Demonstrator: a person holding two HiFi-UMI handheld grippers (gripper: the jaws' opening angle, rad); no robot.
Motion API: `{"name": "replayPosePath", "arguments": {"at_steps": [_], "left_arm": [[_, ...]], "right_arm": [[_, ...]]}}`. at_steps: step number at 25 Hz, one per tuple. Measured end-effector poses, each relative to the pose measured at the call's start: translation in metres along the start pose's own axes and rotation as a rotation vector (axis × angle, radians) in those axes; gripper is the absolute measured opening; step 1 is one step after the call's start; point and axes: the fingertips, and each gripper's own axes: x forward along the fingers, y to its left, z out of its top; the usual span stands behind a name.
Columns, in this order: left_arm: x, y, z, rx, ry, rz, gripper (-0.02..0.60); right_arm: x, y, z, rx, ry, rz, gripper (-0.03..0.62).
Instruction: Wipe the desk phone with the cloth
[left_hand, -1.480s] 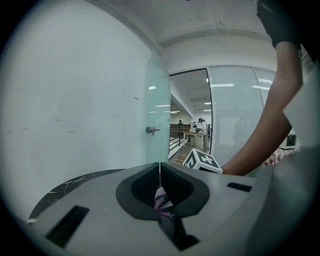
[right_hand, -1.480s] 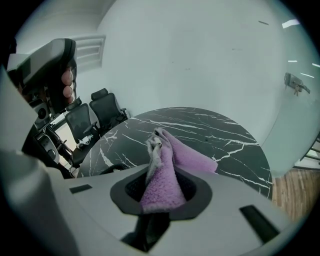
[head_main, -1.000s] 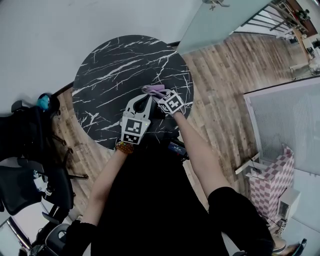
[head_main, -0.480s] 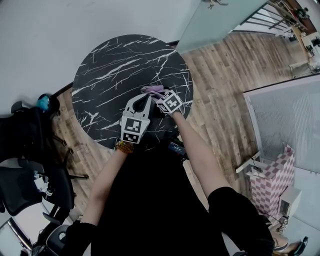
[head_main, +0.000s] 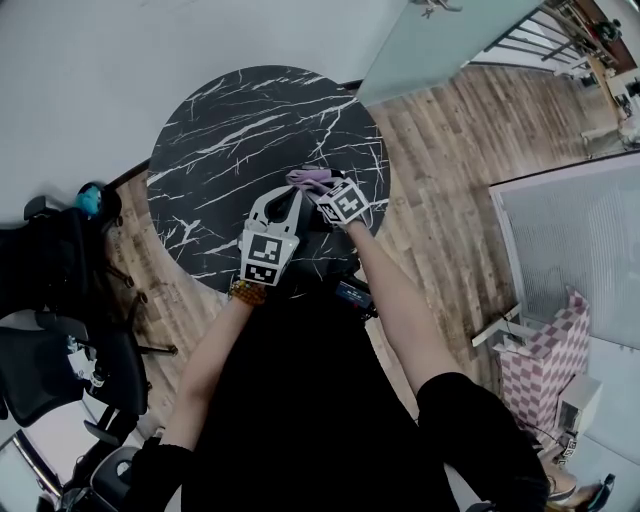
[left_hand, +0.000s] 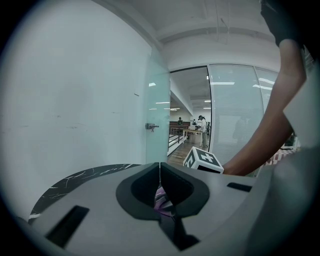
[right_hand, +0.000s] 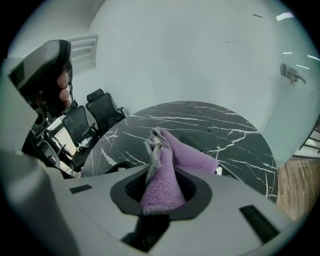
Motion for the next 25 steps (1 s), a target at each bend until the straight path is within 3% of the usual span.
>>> {"name": "replayPosePath", "arguments": {"at_steps": [25], "left_arm": [[-0.004,0.005,-0.004,0.008,0.002,-0.004,0.020]], "right_arm": [[0.005,0.014,-0.013,0.002,0.028,0.010,0.078]]}}
